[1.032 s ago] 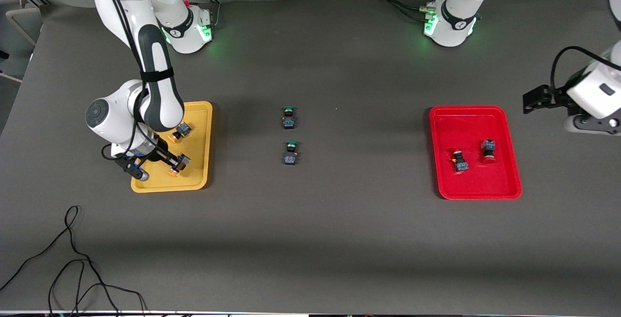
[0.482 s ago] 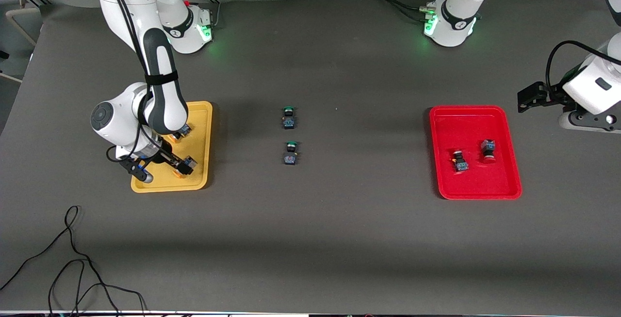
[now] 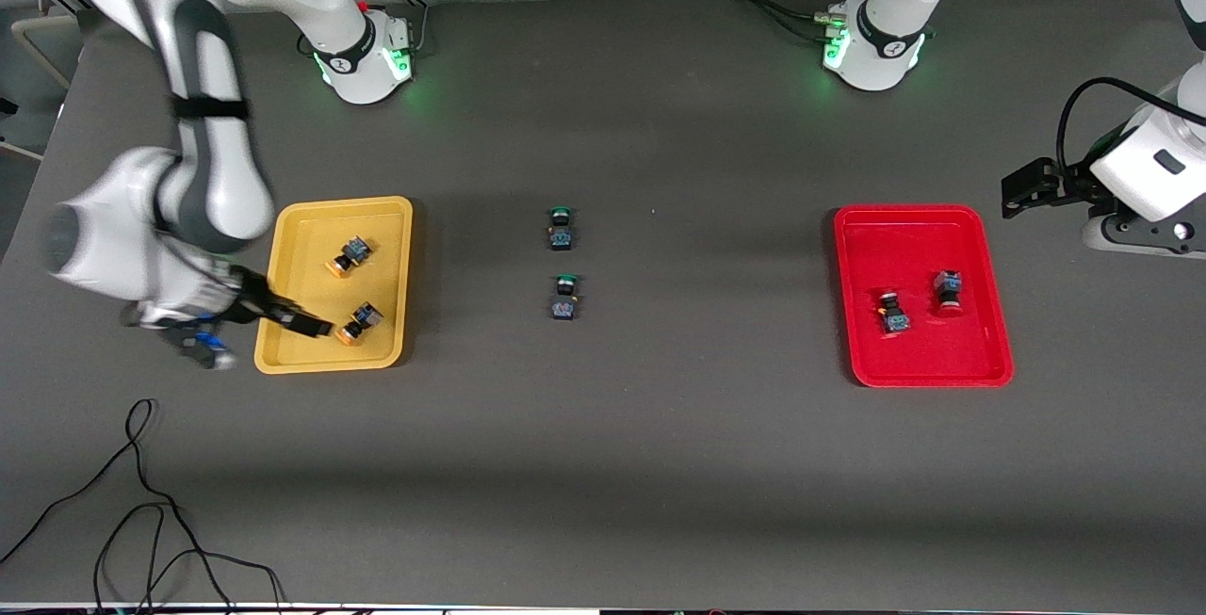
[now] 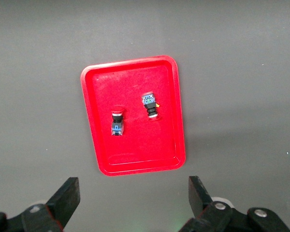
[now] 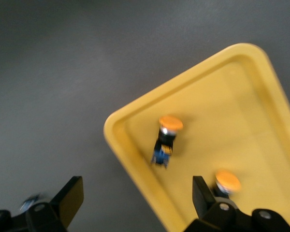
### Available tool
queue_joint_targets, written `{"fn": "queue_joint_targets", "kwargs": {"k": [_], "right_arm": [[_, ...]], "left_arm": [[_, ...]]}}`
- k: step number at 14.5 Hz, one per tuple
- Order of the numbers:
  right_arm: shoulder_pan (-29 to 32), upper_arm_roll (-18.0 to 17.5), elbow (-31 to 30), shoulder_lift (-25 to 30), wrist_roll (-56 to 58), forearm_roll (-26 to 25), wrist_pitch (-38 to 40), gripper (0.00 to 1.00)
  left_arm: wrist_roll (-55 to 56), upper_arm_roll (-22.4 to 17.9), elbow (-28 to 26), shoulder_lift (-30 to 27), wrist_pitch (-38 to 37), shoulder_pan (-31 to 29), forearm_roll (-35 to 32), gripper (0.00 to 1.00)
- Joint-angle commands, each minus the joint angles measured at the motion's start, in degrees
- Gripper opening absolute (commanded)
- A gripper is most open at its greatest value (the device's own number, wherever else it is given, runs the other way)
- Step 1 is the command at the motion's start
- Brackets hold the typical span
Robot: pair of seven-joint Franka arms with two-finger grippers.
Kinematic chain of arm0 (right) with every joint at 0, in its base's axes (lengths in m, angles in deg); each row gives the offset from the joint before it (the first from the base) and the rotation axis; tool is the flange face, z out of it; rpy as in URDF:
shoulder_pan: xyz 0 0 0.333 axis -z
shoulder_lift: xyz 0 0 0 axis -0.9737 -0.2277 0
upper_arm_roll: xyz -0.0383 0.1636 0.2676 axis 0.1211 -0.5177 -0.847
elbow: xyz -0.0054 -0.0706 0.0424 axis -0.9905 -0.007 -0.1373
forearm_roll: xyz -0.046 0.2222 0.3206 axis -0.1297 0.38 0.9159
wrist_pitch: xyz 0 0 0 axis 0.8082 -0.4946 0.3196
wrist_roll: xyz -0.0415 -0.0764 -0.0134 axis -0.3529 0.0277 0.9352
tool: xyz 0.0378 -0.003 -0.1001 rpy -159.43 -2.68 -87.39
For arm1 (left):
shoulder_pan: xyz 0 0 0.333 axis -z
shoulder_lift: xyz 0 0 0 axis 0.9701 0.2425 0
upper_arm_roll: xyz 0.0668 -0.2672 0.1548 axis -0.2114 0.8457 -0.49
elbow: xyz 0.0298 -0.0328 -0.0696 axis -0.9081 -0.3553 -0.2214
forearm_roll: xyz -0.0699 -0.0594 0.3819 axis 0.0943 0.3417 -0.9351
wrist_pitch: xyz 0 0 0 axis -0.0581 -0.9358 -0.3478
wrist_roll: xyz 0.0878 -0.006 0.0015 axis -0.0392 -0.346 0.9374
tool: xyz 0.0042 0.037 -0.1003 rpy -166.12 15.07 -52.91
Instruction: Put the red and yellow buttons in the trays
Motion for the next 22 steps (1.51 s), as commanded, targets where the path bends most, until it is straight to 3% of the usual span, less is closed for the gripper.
{"fn": "queue_joint_targets", "kwargs": {"k": [1, 4, 6, 11, 12, 22], "right_arm": [[6.98, -4.76, 12.15, 1.82, -2.81, -5.00, 13.31, 1.00], [14.80, -15.82, 15.44, 9.35, -4.38, -16.22, 16.34, 1.00], [22.43, -27.14, 14.48, 15.24, -7.37, -22.04, 18.17, 1.00], [44.58, -52.73, 8.41, 24.76, -6.33, -27.41, 18.81, 1.00], [46.88, -54.95, 8.41, 24.68, -6.24, -27.42, 18.72, 1.00], [47.61, -54.62, 9.02, 21.42, -1.41, -27.42, 16.69, 1.00]], "left_arm": [[0.81, 0.90, 1.37, 0.22, -1.41, -1.20, 0.59, 1.00], [0.72, 0.90, 1.29, 0.04, -1.59, -1.29, 0.67, 1.00], [0.72, 0.90, 1.11, 0.04, -1.68, -1.29, 0.68, 1.00], [0.72, 0.81, 0.94, -0.49, -1.77, -1.38, 0.59, 1.00], [0.72, 0.81, 0.76, -0.49, -1.77, -1.38, 0.59, 1.00], [0.72, 0.99, 0.50, -0.66, -1.94, -1.29, 0.41, 1.00]]}}
